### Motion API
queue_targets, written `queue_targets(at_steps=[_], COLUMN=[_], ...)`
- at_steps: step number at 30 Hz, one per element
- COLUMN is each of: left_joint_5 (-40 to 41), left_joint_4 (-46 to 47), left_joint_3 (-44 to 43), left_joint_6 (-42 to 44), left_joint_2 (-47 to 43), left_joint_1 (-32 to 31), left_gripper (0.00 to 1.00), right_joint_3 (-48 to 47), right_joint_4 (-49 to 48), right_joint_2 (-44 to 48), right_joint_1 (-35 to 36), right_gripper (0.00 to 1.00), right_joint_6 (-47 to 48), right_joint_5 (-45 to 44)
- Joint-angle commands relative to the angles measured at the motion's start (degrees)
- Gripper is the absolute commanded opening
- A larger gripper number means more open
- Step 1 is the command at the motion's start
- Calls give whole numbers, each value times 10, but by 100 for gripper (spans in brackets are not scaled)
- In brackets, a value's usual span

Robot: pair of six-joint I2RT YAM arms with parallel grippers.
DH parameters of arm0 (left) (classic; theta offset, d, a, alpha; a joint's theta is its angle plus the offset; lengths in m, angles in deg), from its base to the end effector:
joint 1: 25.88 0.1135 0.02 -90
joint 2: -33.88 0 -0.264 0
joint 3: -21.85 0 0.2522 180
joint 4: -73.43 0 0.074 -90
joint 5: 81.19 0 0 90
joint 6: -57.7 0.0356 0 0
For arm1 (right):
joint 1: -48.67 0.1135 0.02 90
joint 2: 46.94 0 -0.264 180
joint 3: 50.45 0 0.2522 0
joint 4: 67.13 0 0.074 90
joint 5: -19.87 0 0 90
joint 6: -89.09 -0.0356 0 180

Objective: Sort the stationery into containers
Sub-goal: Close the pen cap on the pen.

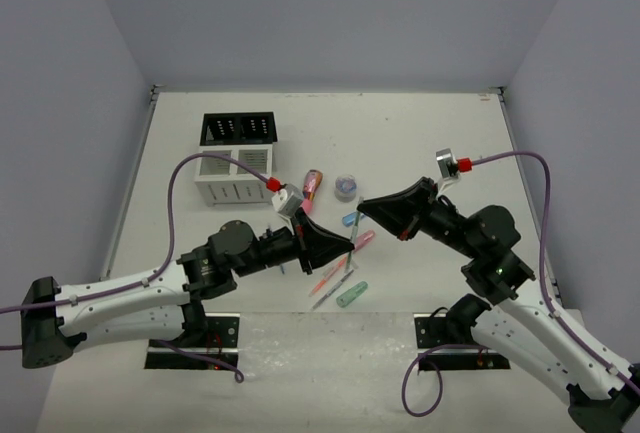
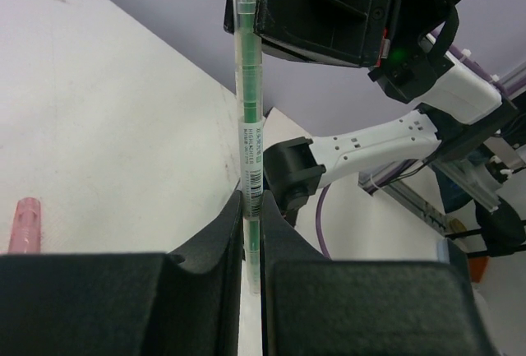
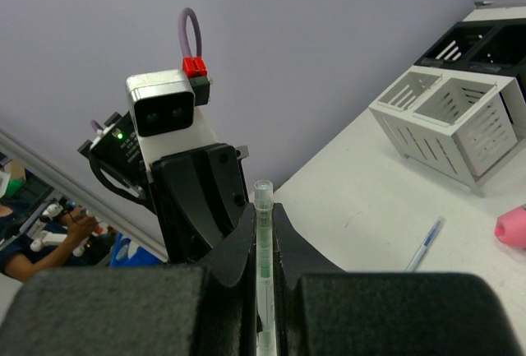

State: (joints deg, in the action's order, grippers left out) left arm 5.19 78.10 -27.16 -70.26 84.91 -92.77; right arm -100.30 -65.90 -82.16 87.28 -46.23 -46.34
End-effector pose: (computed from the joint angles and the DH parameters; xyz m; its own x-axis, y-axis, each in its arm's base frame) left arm 0.0825 -0.1990 0.3149 -0.5655 -0.2388 -0.7894 0.7544 0.2369 -0.6122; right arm 0.1098 0.1061 0.3542 -0.4967 0.4360 -0.7505 -0.7459 0.2278 0.6260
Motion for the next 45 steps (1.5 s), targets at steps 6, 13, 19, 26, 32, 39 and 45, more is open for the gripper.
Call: queue_targets(at_steps=[6,13,19,26,32,39,45], left_joint_5=[30,71,72,39,22,0,-1], left_joint_4=[125,100,77,78,85,79,79], left_joint_3=[-13,-33,-56,-52,-43,-50,-55], left_joint_6=[93,114,122,148,148,144,142], left_joint_2=[10,11,14,28,24,32,35], left_joint_1=[-3,-3,-3,-3,-3,-2,-3], left_gripper=[0,0,0,0,0,0,0], right_joint_3=[4,16,22,-8,-48,-55,-66], right_joint_4=[23,22,23,48,77,68,58], right_joint_2=[-5,-4,6,30,27,13,-7], right_joint_1=[3,5,6,6,6,6,6], right_gripper=[0,0,3,30,38,33,28], right_joint_6=[-19,1,23,47,68,67,61], right_joint_5=[37,55,55,41,40,42,63])
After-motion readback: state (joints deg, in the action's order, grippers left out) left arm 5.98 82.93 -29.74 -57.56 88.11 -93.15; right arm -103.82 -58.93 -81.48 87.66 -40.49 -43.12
